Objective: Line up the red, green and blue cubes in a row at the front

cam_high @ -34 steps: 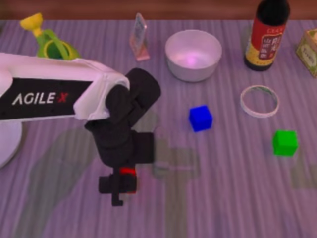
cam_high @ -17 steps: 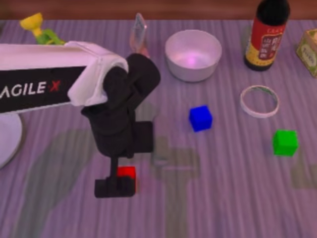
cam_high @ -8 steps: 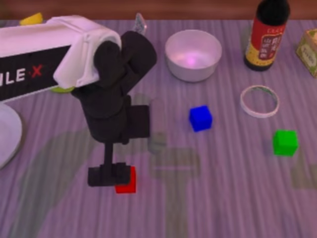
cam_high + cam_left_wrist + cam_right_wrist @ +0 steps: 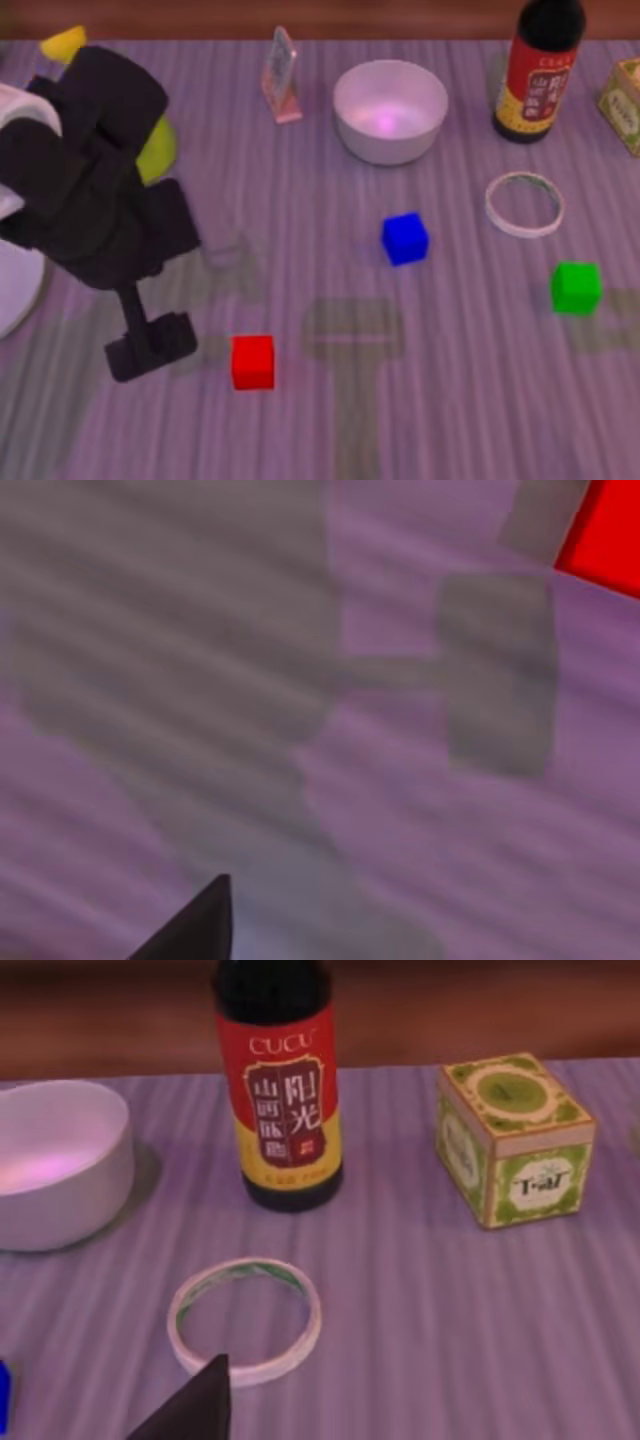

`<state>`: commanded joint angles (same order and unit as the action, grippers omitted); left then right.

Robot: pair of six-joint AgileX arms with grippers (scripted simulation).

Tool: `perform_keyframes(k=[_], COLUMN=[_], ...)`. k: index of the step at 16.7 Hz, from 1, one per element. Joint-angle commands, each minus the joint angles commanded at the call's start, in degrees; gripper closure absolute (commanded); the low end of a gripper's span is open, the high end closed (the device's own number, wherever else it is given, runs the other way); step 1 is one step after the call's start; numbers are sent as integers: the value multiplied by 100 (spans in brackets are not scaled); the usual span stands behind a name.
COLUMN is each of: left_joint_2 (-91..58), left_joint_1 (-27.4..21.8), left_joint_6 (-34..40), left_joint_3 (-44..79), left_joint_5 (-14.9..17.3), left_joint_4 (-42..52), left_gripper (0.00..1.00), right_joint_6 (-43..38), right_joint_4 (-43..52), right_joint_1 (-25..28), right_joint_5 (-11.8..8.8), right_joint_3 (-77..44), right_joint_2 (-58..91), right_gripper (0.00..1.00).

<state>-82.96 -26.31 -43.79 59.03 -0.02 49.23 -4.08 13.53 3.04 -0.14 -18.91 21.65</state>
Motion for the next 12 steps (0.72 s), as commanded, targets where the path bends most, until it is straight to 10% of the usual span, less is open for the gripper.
perform_keyframes(k=[12], left_joint_2=[6491], left_joint_1=[2260], left_joint_6=[3150], left_joint_3=[-4851], left_joint_5=[-82], left_joint_4=[-3528], left_gripper=[0], right_joint_6=[-1023], right_joint_4=[3706], right_joint_1=[751], right_joint_5=[21], right_joint_3=[-4729], right_joint_2=[6967], right_gripper=[0])
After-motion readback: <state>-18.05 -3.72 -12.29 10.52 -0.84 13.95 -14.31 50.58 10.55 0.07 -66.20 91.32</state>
